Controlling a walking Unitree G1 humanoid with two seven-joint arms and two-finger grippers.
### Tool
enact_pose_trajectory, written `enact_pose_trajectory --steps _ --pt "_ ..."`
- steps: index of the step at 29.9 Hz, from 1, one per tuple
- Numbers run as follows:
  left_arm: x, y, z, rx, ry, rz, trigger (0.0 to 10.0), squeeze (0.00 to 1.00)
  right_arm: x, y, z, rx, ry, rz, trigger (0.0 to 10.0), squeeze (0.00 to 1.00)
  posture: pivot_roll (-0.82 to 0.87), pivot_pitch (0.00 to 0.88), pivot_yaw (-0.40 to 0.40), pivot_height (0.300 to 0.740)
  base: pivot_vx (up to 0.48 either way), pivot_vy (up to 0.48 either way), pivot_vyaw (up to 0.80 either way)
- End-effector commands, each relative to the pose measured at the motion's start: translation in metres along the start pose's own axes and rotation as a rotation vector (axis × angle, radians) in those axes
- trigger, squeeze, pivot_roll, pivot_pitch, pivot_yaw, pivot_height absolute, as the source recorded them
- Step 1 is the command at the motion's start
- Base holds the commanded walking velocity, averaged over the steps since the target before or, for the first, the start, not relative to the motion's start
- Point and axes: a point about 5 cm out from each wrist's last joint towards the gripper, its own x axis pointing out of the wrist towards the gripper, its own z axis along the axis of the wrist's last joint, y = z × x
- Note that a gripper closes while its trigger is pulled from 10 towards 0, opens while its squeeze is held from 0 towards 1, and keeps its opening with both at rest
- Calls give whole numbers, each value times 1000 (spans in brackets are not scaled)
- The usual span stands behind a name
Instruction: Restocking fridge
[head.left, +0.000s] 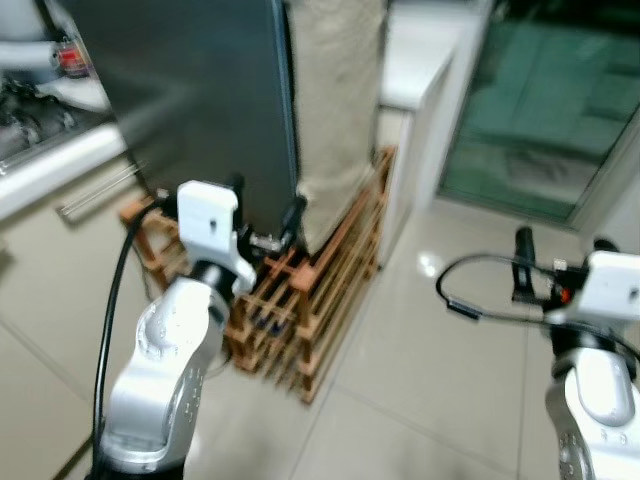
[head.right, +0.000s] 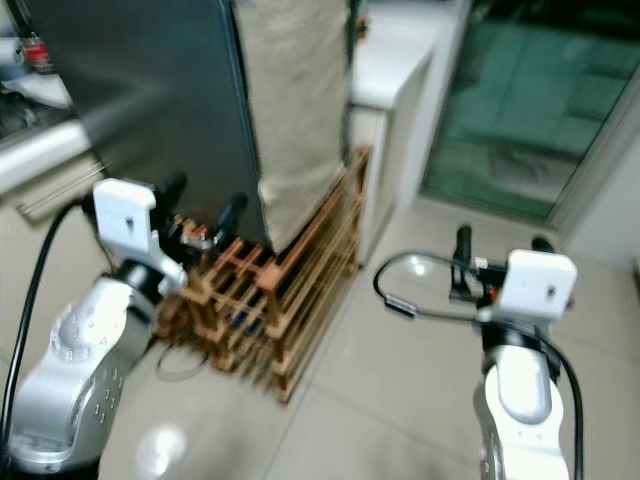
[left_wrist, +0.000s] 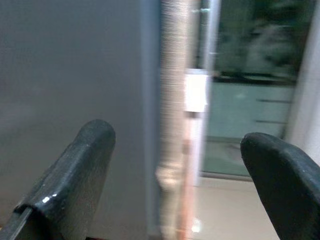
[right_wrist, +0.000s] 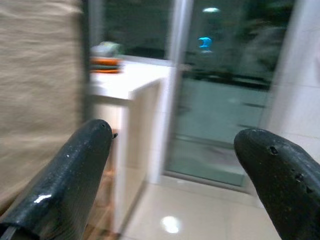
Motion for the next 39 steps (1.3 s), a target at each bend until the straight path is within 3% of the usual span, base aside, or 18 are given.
enact_pose_trajectory --steps 1,6,11,14,16,20,30,39 --pt "5 -3 -4 -7 24 0 10000 0 -1 -5 -2 -23 12 -18 10000 0 -95 0 6 740 480 0 0" --pt "14 -6 -1 10 5 -17 10000 0 3 -2 1 -17 -1 -6 10000 0 -98 0 5 740 480 0 0" --pt "22 -7 3 -35 -3 -50 10000 0 7 -1 5 -14 -20 -6 10000 0 -102 0 6 740 0 0 0" --pt "34 -10 6 -52 6 -94 10000 0 9 0 4 -12 -18 -5 10000 0 -102 0 3 740 0 0 0" --pt "50 -13 14 -72 -4 -124 10000 0 11 2 4 -6 -16 0 10000 0 -103 0 3 740 0 0 0" --pt "62 -18 20 -125 -11 -144 10000 0 13 3 3 -4 -19 -7 10000 0 -109 0 12 740 0 0 0" --pt "63 -33 17 -157 43 -238 10000 0 13 1 0 -3 -7 -25 10000 0 -126 0 34 740 0 0 0" --pt "55 -34 -19 -152 183 -208 10000 0 17 -3 -9 -12 24 -20 10000 0 -132 10 27 740 0 0 0"
